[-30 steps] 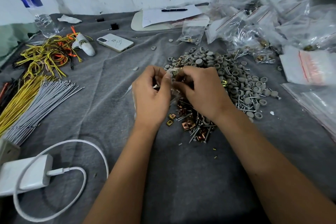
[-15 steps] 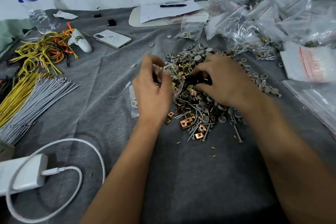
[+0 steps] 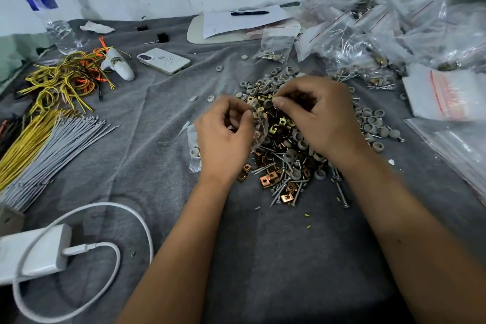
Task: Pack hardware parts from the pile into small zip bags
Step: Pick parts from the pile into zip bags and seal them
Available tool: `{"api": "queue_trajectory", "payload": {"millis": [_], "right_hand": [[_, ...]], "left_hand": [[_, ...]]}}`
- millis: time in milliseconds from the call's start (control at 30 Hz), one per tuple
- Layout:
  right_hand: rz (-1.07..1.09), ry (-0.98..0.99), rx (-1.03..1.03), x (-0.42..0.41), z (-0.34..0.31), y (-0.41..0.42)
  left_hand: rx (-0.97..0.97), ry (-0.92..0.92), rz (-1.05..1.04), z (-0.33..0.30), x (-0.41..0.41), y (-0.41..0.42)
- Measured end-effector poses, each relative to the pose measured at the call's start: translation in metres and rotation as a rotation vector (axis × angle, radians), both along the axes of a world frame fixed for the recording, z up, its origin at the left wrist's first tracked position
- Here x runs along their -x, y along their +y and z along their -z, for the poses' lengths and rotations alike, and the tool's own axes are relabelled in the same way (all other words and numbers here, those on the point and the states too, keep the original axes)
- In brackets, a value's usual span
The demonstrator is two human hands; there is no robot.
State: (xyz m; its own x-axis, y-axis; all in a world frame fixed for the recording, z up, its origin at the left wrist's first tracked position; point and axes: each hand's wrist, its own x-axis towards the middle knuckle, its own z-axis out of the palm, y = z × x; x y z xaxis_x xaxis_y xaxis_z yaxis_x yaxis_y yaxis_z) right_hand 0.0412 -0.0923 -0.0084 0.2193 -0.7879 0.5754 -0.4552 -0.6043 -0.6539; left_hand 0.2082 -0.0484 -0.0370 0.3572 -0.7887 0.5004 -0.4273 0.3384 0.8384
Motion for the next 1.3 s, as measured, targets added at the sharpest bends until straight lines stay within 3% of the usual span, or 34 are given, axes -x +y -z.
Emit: {"api": "queue_trajectory", "payload": {"millis": [100, 333, 533, 733, 867, 1033, 1233, 1300], "right_hand": [[-0.138, -0.070, -0.069, -0.006, 0.001, 0.004], [-0.200, 0.119, -0.011, -0.013, 0.005, 0.008], [-0.058, 0.093, -0.011, 0.000, 0.000, 0.002], [0.011, 0.573, -0.063, 0.011, -0.001, -0.004], [0.032, 0.707, -0.053, 0.004, 0.000, -0.002], [0.066, 0.606, -0.004, 0.003, 0.005, -0.004], [-0.064, 0.104, 0.023, -0.005, 0.002, 0.005], [-0.153, 0.071, 0.030, -0.010, 0.002, 0.009]], "left_hand": [[0.019, -0.010, 0.004, 0.001, 0.000, -0.001], [0.025, 0.023, -0.005, 0.000, -0.002, -0.001], [0.022, 0.117, 0.006, -0.001, -0.004, 0.000], [0.039, 0.150, -0.021, -0.005, -0.005, 0.002], [0.029, 0.174, -0.013, -0.005, -0.005, 0.003], [0.005, 0.171, 0.003, -0.004, -0.004, 0.002], [-0.016, 0.125, 0.029, -0.004, -0.002, 0.000], [-0.011, 0.109, 0.021, -0.004, -0.001, 0.001]]}}
